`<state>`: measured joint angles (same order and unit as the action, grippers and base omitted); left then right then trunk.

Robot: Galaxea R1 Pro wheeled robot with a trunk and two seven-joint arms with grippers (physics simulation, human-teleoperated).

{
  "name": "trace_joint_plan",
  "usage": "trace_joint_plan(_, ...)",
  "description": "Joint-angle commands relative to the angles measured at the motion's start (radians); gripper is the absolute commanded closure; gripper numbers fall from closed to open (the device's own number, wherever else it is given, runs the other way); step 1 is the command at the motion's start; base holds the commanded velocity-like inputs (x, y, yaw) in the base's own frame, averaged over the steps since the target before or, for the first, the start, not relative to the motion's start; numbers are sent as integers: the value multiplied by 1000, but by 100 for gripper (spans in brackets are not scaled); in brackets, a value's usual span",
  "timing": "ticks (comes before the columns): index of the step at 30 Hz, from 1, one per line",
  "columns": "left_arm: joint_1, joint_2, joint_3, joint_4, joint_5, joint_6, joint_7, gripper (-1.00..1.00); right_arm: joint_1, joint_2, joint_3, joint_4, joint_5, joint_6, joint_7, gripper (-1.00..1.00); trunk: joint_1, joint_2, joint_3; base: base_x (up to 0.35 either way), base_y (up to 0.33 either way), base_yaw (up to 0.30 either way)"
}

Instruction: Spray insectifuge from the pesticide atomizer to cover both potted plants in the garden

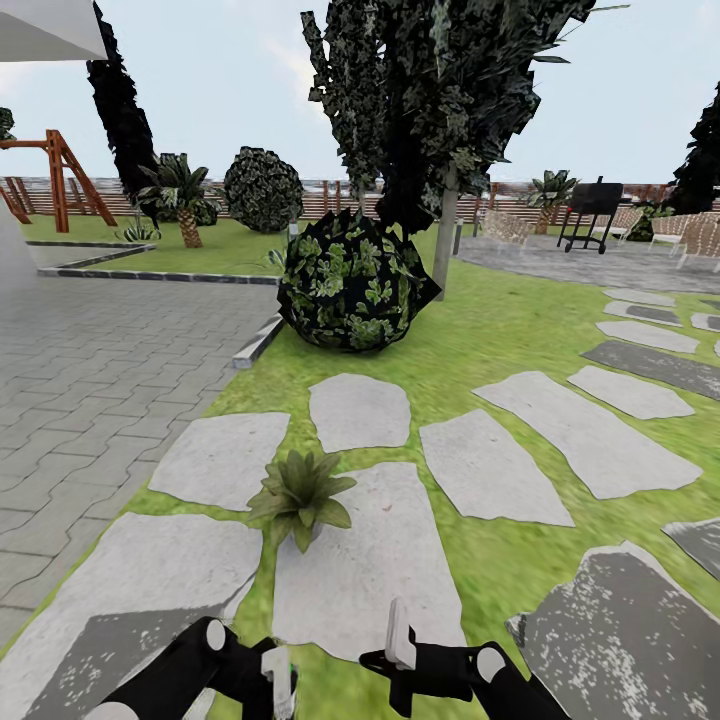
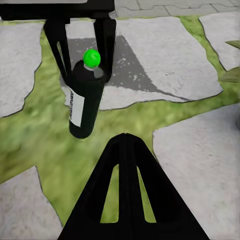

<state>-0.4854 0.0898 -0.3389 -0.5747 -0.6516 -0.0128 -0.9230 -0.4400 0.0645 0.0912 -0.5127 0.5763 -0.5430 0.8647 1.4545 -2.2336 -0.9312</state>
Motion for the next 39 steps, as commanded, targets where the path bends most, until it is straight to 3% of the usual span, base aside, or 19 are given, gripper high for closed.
trace_joint_plan(1,-1,10,-2,-2,-2,3,-2,100,0,0,-2,-1,6,-3,1,100,0,0,-1,0,0,0)
trace_joint_plan(3,-1,28,4,-2,-1,23,-2,100,0,-2,-2,-1,8,-3,0,100,0,0,-1,0,0,0)
trace_joint_plan(4,-1,32,13,-2,-1,31,-1,100,0,-5,-3,0,7,-3,0,-100,0,0,-1,0,0,0)
trace_joint_plan(6,-1,36,43,-8,1,37,-1,100,0,-11,-5,2,7,-4,0,-100,0,0,-1,0,0,0)
trace_joint_plan(9,4,36,188,-14,0,39,0,100,0,-49,-12,3,7,-3,-7,-100,0,0,-1,0,0,0)
trace_joint_plan(10,6,36,219,-14,-1,39,0,100,0,-62,-12,5,6,-3,-8,-100,0,0,-1,0,0,0)
trace_joint_plan(12,7,32,292,-11,-1,52,12,100,1,-109,-19,13,4,-4,-32,-100,0,0,-1,0,0,0)
trace_joint_plan(13,7,24,363,-10,2,156,106,100,4,-159,-49,114,1,-6,-133,-100,0,0,-1,0,0,0)
trace_joint_plan(14,7,21,378,-10,6,211,164,100,4,-168,-61,182,0,-6,-203,-100,0,0,-1,0,0,0)
trace_joint_plan(16,6,11,389,-7,9,270,229,100,5,-175,-69,272,0,-7,-356,-100,0,0,-1,0,0,0)
trace_joint_plan(17,4,-1,391,-6,9,286,246,100,5,-176,-72,319,-1,-7,-467,-100,0,0,-1,0,0,0)
trace_joint_plan(20,-2,-27,396,-9,9,329,262,100,6,-168,-73,426,-7,-8,-764,-100,0,0,-1,0,0,0)
trace_joint_plan(21,-3,-31,396,-12,14,373,263,100,7,-164,-74,454,-20,-8,-848,-100,0,0,-1,0,0,0)
trace_joint_plan(22,-3,-33,397,-14,23,426,264,100,7,-162,-82,468,-62,-8,-906,-100,0,0,-1,0,0,0)
trace_joint_plan(25,-12,-34,396,-16,35,521,264,100,8,-157,-126,482,-299,-6,-960,-100,0,0,-1,0,0,0)
trace_joint_plan(27,-31,-34,397,-16,39,585,263,100,9,-156,-133,484,-381,-6,-963,-100,0,0,-1,0,0,0)
trace_joint_plan(30,-76,-34,397,-17,52,704,260,100,9,-158,-135,486,-416,-6,-962,-100,0,0,-1,0,0,0)
trace_joint_plan(35,-110,-36,395,-17,83,755,257,100,12,-158,-136,486,-422,-6,-964,-100,0,0,-1,0,0,0)
trace_joint_plan(39,-126,-34,393,-17,85,883,256,100,13,-154,-136,487,-426,-8,-966,-100,0,0,-1,0,0,0)
